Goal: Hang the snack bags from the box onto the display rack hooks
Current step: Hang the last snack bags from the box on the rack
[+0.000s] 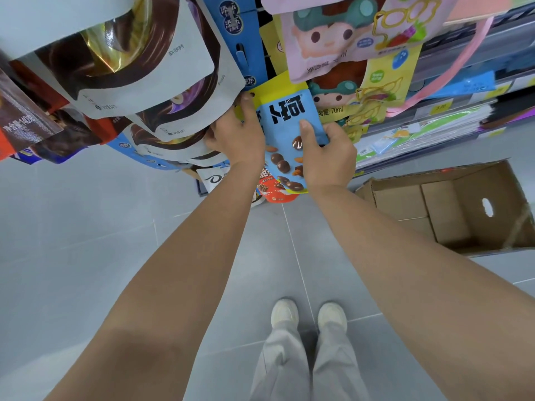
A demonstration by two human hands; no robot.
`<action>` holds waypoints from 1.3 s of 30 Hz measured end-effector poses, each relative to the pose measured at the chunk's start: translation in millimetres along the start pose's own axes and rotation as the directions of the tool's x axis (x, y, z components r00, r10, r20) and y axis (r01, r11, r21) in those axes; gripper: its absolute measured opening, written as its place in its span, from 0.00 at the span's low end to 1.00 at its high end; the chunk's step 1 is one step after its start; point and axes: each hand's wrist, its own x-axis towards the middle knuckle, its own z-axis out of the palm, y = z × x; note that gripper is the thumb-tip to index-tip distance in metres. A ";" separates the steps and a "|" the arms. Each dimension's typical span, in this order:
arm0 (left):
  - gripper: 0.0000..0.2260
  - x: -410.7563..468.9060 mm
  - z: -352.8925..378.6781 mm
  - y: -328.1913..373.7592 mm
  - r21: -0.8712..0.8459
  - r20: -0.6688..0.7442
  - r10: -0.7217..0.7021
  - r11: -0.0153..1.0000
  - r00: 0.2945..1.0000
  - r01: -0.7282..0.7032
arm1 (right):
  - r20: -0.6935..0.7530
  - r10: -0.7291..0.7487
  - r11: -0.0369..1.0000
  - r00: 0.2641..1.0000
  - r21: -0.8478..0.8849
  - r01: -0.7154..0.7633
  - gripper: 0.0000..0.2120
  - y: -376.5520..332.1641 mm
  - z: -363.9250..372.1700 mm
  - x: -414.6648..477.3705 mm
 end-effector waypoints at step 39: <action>0.25 -33.8 -10.9 -27.3 0.325 0.164 0.414 0.834 0.895 -0.446 | 0.026 0.075 0.997 0.997 -0.021 -0.074 0.24 6.7 18.9 6.3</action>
